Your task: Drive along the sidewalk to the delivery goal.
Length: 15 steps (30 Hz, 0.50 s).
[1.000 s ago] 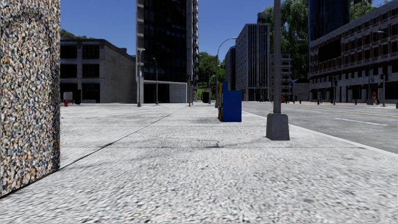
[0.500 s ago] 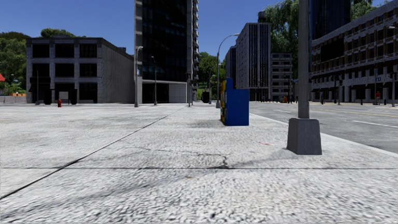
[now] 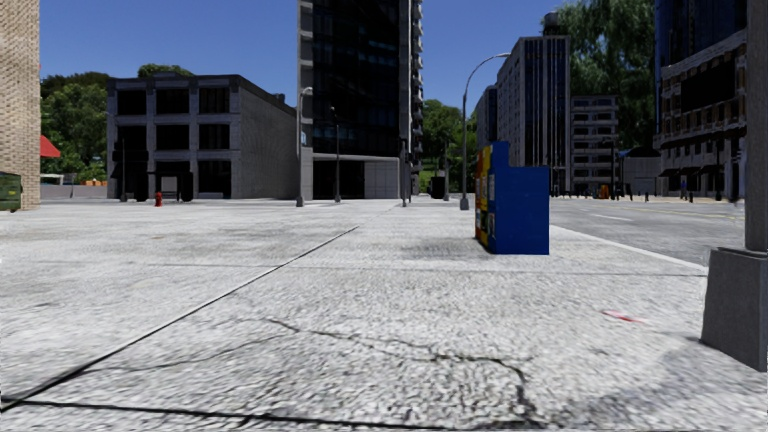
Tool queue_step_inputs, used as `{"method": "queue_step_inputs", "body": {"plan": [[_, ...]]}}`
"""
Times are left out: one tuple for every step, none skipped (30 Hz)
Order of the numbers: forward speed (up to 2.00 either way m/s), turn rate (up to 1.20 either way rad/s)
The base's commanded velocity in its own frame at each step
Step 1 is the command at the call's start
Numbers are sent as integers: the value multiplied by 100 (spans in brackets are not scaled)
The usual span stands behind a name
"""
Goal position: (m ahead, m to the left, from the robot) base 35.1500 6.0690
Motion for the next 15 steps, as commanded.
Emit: {"method": "queue_step_inputs", "body": {"plan": [[200, 37], [200, 35], [200, 14], [200, 6], [200, 6], [200, 6], [200, 0], [200, 0], [200, 0], [200, 0], [200, 0], [200, 0], [200, 0], [200, 0], [200, 0]]}}
